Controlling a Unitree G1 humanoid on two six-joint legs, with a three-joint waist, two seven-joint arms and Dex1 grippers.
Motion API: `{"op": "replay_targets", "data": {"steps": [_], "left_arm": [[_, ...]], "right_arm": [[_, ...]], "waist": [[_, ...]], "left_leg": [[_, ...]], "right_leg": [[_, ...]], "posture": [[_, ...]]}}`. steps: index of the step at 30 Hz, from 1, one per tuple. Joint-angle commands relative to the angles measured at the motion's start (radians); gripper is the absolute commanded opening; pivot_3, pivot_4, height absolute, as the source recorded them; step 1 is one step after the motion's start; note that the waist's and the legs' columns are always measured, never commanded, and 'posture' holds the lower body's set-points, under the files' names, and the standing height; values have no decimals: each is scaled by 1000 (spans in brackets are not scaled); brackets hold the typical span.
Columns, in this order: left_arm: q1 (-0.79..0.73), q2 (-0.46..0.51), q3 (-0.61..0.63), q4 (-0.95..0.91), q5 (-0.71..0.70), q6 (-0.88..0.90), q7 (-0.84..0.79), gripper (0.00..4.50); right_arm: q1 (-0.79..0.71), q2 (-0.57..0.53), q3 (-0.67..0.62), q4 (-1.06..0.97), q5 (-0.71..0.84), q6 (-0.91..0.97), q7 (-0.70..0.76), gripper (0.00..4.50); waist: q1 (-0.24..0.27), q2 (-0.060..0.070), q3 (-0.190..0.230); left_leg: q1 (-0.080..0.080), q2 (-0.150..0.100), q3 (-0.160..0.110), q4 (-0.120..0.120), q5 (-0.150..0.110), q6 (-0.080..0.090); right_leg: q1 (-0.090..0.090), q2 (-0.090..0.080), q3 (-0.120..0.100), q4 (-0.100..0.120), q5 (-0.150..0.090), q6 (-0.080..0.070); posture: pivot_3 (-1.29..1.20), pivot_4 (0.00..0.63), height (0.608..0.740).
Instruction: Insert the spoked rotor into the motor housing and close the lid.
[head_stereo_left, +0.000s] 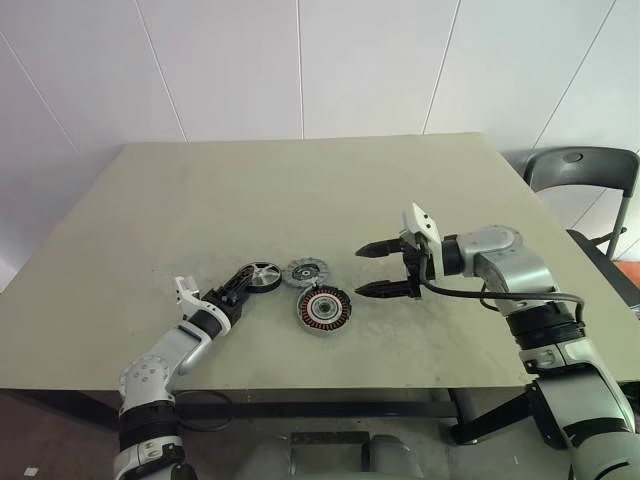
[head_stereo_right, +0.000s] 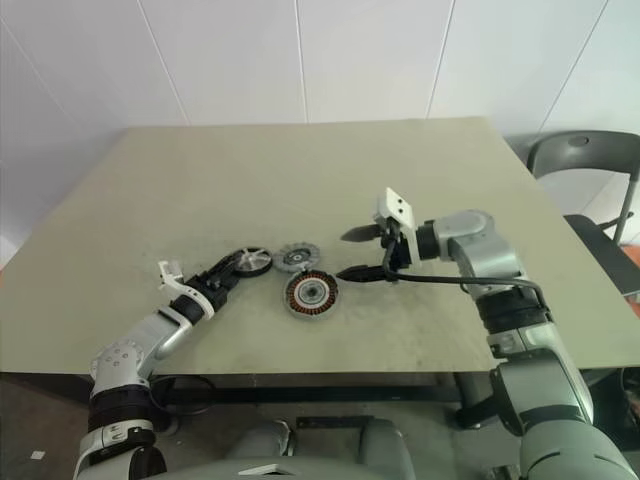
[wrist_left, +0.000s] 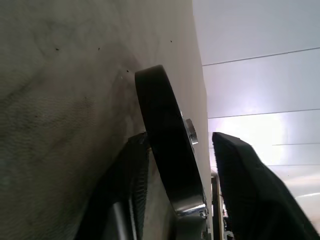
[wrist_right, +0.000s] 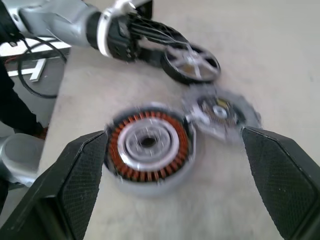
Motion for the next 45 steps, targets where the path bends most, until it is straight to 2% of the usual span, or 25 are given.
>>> {"op": "replay_targets", "data": {"steps": [1, 3, 10, 15, 18, 22, 31, 45], "left_arm": [[4, -9, 12, -37, -14, 14, 21, 893], [9, -12, 17, -53, -19, 15, 31, 400], [56, 15, 13, -232, -114, 79, 51, 402], [64, 57, -16, -364, -342, 144, 110, 402], [40, 78, -63, -382, -438, 145, 149, 402], [-19, 71, -121, -323, -495, 117, 176, 402], [-87, 62, -251, -138, -469, 179, 171, 402], [-70, 62, -296, -52, -473, 264, 182, 402]], "right_arm": [[1, -17, -38, 14, 1, -26, -10, 4500], [5, -19, -41, 21, 2, -30, -14, 4500], [41, -32, -65, 12, 13, -14, -25, 4500], [48, -39, -73, 23, 9, -17, -32, 4500], [43, -36, -71, 34, 5, -24, -37, 4500], [39, -34, -70, 44, 0, -32, -42, 4500], [70, -62, -88, 14, 6, -28, -62, 4500], [101, -67, -93, -30, 9, -4, -85, 4500]], "waist": [[0, 0, 0], [-1, 0, 0], [-2, -2, 1], [-1, -3, 2], [0, -3, 2], [0, -3, 2], [0, -2, 2], [1, -2, 1]], "left_leg": [[0, 0, 0, 0, 0, 0], [0, 0, 0, 1, 0, 0], [-2, 0, 1, -1, -1, 1], [-3, 0, 1, -1, -2, 2], [-2, 0, 1, 0, -2, 2], [-2, 0, 1, 1, -2, 2], [-2, 0, 1, -1, -1, 3], [-2, 0, 2, 0, -2, 3]], "right_leg": [[0, 0, 0, 0, 0, 0], [0, 0, 0, 0, 0, 0], [0, 0, 0, -6, 2, 2], [0, 0, 0, -8, 3, 1], [1, 0, 0, -8, 2, 3], [3, 0, 0, -9, 2, 3], [2, 0, 1, -9, 5, 0], [3, 0, 1, -9, 3, 4]], "posture": [[0, 0, 740], [0, 0, 740], [0, 0, 740], [0, 0, 740], [0, 0, 740], [0, 0, 740], [0, 0, 740], [0, 0, 740]]}}
